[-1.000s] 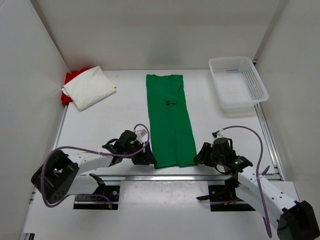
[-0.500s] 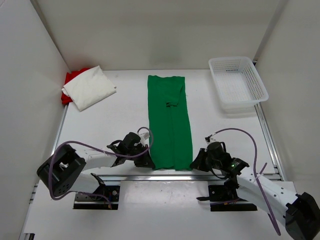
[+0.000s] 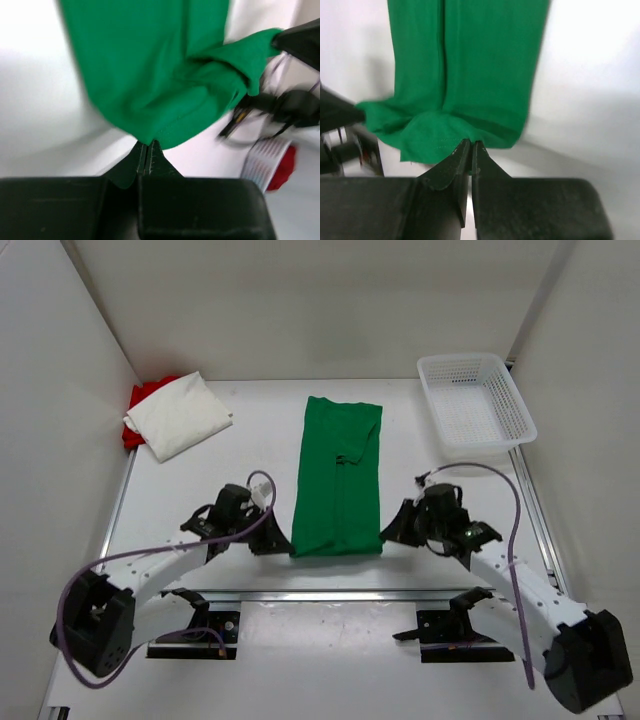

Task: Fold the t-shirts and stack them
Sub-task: Grab the bottom of the folded rectangular tshirt with both arms, then fold the folded rectangular tshirt in 1/3 of the way

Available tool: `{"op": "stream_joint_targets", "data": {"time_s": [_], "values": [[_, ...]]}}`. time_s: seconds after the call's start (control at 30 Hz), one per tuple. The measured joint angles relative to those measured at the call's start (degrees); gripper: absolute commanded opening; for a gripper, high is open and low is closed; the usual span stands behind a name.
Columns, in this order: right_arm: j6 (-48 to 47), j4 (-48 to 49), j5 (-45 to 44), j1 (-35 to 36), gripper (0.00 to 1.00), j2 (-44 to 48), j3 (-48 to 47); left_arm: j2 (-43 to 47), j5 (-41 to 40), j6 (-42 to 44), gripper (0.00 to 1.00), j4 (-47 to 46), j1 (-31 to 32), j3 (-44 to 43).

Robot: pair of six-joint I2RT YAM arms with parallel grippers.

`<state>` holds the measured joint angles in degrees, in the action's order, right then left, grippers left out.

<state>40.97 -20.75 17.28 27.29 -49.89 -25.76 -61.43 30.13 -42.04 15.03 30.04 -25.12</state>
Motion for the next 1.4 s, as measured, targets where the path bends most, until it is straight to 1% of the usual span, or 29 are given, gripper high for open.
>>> {"op": "stream_joint_targets", "data": {"time_s": [0.1,0.2,0.3,0.4,0.53,0.63,0.67,0.7,0.77,0.83,0.87,0.97,1.0,1.03,1.07,1.1,1.17,1.23,1.27,1.33,1.4], "values": [[-6.14,3.23,2.51,-9.2,0.0,-9.92,-7.61,-8.94,0.52,-0.17,0.0,-2.45,-3.63,-9.81],[-10.12,6.14,3.58,-12.57,0.01,-20.2,-14.91,-18.71,-0.74,0.11,0.0,-5.09,-5.42,-20.26],[-12.59,9.46,4.57,-14.43,0.0,-29.14,-21.29,-26.77,-2.6,0.2,0.0,-7.76,-6.78,-27.43],[-14.27,11.32,5.05,-15.54,0.0,-37.09,-27.19,-33.38,-3.74,0.09,0.0,-8.81,-8.13,-31.52],[-15.52,12.76,5.75,-16.63,0.01,-44.37,-32.33,-41.92,-5.35,0.42,0.0,-8.52,-9.25,-36.83],[-15.96,13.6,6.23,-17.16,0.0,-48.54,-34.86,-46.25,-5.7,0.46,0.07,-9.09,-9.62,-39.69],[-16.0,13.99,6.38,-17.31,0.0,-49.72,-35.43,-47.15,-5.7,0.44,0.12,-9.42,-9.7,-40.26],[-16.04,14.23,6.38,-17.46,0.02,-50.75,-35.78,-47.89,-5.7,0.33,0.15,-9.81,-9.86,-40.59],[-16.15,14.4,6.27,-17.73,0.09,-52.22,-35.98,-48.7,-5.66,0.13,0.3,-10.95,-10.12,-40.68],[-16.11,14.29,6.27,-17.99,0.23,-52.81,-35.98,-48.83,-5.31,-0.39,0.32,-12.07,-10.36,-40.68],[-16.17,14.23,6.29,-18.12,0.25,-52.83,-35.98,-48.74,-5.11,-0.61,0.33,-12.66,-10.58,-40.68],[-16.83,13.38,5.64,-18.16,0.38,-51.78,-36.2,-46.62,-5.18,-1.51,0.36,-14.4,-11.63,-39.69],[-17.11,12.85,4.79,-17.88,0.38,-50.84,-36.2,-44.76,-5.6,-1.7,0.37,-14.73,-11.85,-38.62],[-17.42,12.2,3.82,-17.57,0.35,-49.53,-36.17,-42.25,-6.16,-1.75,0.36,-15.26,-12.0,-37.22],[-17.73,12.0,3.02,-17.11,0.26,-47.84,-35.95,-38.99,-7.04,-1.77,0.36,-15.54,-12.13,-35.56],[-18.12,12.09,2.12,-16.33,0.22,-45.66,-35.45,-35.76,-7.52,-1.86,0.36,-15.93,-11.87,-34.12],[-18.8,12.81,0.7,-13.99,0.02,-40.83,-34.01,-29.55,-8.57,-1.99,0.35,-18.34,-10.23,-30.69],[-19.04,14.67,-0.39,-10.4,0.0,-36.85,-32.13,-24.83,-9.14,-2.34,0.34,-21.94,-7.02,-26.49],[-19.04,15.56,-0.33,-8.61,0.0,-36.02,-31.56,-24.0,-9.14,-2.6,0.33,-23.39,-5.66,-24.72],[-19.08,17.16,0.42,-5.25,0.0,-36.65,-31.23,-24.94,-8.55,-3.34,0.3,-25.94,-2.67,-21.38],[-19.08,18.53,1.29,-2.47,0.0,-39.5,-31.23,-28.48,-7.74,-4.39,0.28,-27.67,-1.33,-18.01]]}}
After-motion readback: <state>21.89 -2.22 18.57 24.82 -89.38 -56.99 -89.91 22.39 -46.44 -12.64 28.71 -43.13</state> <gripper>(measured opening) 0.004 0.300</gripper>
